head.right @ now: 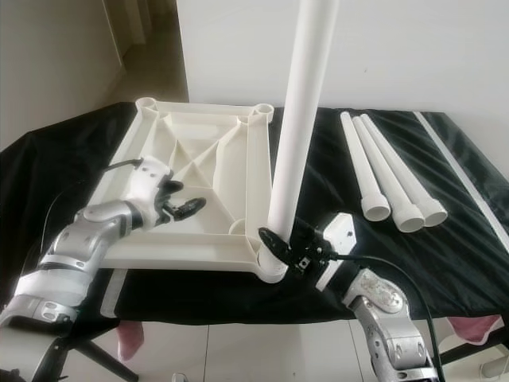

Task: Building children table

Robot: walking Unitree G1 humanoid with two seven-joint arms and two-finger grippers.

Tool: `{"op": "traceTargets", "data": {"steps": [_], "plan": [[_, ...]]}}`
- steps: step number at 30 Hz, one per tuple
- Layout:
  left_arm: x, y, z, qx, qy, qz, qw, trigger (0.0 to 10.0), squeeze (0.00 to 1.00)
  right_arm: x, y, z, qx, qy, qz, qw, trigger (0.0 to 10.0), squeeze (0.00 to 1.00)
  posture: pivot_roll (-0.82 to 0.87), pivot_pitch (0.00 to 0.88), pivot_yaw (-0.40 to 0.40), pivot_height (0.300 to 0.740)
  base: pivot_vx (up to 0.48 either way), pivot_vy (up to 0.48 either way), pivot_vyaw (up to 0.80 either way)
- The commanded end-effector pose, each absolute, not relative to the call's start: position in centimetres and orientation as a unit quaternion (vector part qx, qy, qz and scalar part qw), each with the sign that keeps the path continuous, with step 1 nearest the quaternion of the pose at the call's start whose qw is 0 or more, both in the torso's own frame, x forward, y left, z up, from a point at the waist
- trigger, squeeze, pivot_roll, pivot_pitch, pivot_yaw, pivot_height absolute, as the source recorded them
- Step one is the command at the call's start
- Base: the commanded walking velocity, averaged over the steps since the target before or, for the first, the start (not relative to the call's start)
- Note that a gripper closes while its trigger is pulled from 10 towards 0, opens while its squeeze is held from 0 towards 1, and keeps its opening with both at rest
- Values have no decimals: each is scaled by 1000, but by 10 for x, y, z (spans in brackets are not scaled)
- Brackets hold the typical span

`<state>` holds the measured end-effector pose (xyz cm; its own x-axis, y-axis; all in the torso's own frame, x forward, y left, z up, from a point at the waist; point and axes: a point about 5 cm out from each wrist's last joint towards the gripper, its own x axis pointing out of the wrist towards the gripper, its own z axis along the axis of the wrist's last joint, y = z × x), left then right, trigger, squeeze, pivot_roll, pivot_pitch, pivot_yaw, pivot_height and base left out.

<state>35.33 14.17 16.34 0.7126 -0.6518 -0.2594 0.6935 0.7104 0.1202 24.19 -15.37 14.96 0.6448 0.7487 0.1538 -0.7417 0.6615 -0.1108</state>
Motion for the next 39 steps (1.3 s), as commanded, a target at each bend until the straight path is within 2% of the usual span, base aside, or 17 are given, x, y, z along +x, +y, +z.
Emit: {"op": "traceTargets", "data": {"steps": [1, 13, 20, 27, 33, 37, 39], "plan": [[347, 138, 164, 102, 106, -422, 895, 10000, 0, 240, -154, 127, -20, -43, 416, 908, 10000, 0, 102, 0, 0, 740, 0, 0, 0], [347, 142, 167, 109, 109, -417, 896, 10000, 0, 256, -154, 109, -6, -25, 384, 923, 10000, 0, 110, 4, 12, 740, 0, 0, 0], [346, 146, 170, 116, 108, -411, 898, 10000, 0, 248, -139, 100, -33, -16, 436, 899, 10000, 0, 125, 8, 14, 740, 0, 0, 0], [345, 151, 173, 119, 107, -407, 899, 10000, 0, 231, -143, 88, -96, 1, 464, 881, 10000, 0, 126, 13, 23, 740, 0, 0, 0], [346, 153, 175, 122, 107, -406, 899, 10000, 0, 232, -149, 82, -93, 2, 431, 897, 10000, 0, 129, 18, 30, 740, 0, 0, 0], [346, 154, 178, 127, 107, -409, 897, 10000, 0, 229, -155, 73, -65, -22, 358, 931, 10000, 0, 131, 20, 47, 740, 0, 0, 0], [346, 154, 178, 127, 107, -409, 897, 10000, 0, 229, -155, 73, -65, -22, 358, 931, 10000, 0, 131, 20, 47, 740, 0, 0, 0]]}}
